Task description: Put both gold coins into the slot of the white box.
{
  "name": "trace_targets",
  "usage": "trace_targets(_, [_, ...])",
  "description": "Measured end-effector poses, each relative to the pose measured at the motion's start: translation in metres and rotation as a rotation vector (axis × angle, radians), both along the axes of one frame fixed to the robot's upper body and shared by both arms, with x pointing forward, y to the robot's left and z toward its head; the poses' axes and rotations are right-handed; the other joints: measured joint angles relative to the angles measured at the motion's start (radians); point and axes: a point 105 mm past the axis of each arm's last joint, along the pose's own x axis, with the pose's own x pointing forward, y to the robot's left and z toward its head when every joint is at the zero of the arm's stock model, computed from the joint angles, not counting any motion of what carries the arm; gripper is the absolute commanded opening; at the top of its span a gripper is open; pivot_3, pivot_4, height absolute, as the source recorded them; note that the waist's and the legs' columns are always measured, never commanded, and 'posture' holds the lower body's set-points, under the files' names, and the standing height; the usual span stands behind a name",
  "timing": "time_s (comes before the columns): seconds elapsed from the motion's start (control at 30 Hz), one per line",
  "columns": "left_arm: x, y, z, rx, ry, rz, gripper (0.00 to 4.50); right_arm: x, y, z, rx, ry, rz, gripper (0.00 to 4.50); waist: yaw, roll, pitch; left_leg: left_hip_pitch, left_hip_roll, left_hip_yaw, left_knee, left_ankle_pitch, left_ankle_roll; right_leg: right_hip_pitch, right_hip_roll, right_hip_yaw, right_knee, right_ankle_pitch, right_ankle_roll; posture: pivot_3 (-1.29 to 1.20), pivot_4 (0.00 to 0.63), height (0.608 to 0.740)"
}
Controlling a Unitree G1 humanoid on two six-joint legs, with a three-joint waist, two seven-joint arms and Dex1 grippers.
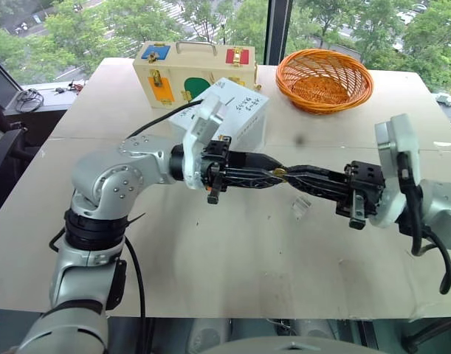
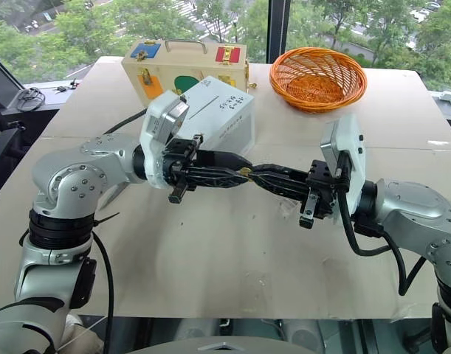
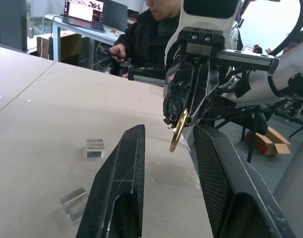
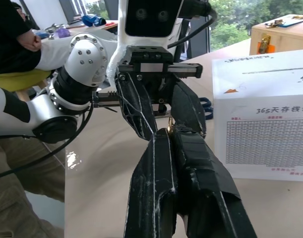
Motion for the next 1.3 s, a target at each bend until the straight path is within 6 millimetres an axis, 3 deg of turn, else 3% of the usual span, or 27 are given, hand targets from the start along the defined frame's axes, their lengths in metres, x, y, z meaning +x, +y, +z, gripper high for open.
trace_targets(0.07, [-0.002,0.000,0.000,-0.003,0.007,-0.016,0.05,0.001,-0.001,0.000,-0.006,-0.002,-0.011,0.00,0.000,0.000,0.000,0.000,0.000,0.000,0.000,0.000,0.000,0.000,0.000,0.000,0.000,0.000,0.000,0.00,0.150,0.740])
trace_targets(0.6, [-0.003,0.000,0.001,-0.029,0.048,-0.051,0.01,-0.003,-0.002,0.004,0.010,0.003,0.002,0.00,0.000,0.000,0.000,0.000,0.000,0.000,0.000,0.000,0.000,0.000,0.000,0.000,0.000,0.000,0.000,0.00,0.150,0.740])
trace_targets(0.63, [-0.003,0.000,0.002,-0.030,0.049,-0.052,0.00,-0.003,-0.003,0.003,0.016,0.003,0.002,0.60,0.000,0.000,0.000,0.000,0.000,0.000,0.000,0.000,0.000,0.000,0.000,0.000,0.000,0.000,0.000,0.00,0.150,0.740])
trace_targets(0.7, [0.000,0.003,0.004,-0.036,0.051,-0.035,0.00,-0.004,-0.004,0.003,0.025,0.007,0.011,1.22,0.000,0.000,0.000,0.000,0.000,0.000,0.000,0.000,0.000,0.000,0.000,0.000,0.000,0.000,0.000,0.00,0.150,0.740])
trace_targets(0.93, [0.010,0.019,0.011,-0.048,0.078,0.044,0.00,-0.005,-0.017,0.001,0.029,-0.009,-0.018,4.45,0.000,0.000,0.000,0.000,0.000,0.000,0.000,0.000,0.000,0.000,0.000,0.000,0.000,0.000,0.000,0.00,0.150,0.740])
trace_targets(1.07, [0.027,0.032,0.022,-0.054,0.048,0.181,0.00,-0.005,-0.035,0.001,-0.065,-0.090,-0.070,4.45,0.004,0.000,0.000,0.000,0.000,-0.001,0.000,0.000,0.000,0.000,0.000,-0.001,0.000,0.000,0.000,0.00,0.150,0.740])
trace_targets(1.2, [0.067,0.054,0.047,0.008,-0.080,0.520,0.00,-0.010,-0.056,0.010,-0.171,-0.219,-0.111,4.45,0.003,-0.001,0.001,0.000,-0.001,0.000,0.000,0.000,0.000,0.000,0.000,0.000,-0.001,0.000,0.001,0.00,0.150,0.740])
trace_targets(1.3, [0.085,0.066,0.068,0.059,-0.096,0.679,0.00,-0.009,-0.066,0.019,-0.227,-0.293,-0.155,4.45,0.001,-0.001,0.001,0.000,-0.001,0.000,0.000,0.000,0.000,0.000,0.000,0.000,-0.001,0.000,0.002,0.00,0.150,0.740])
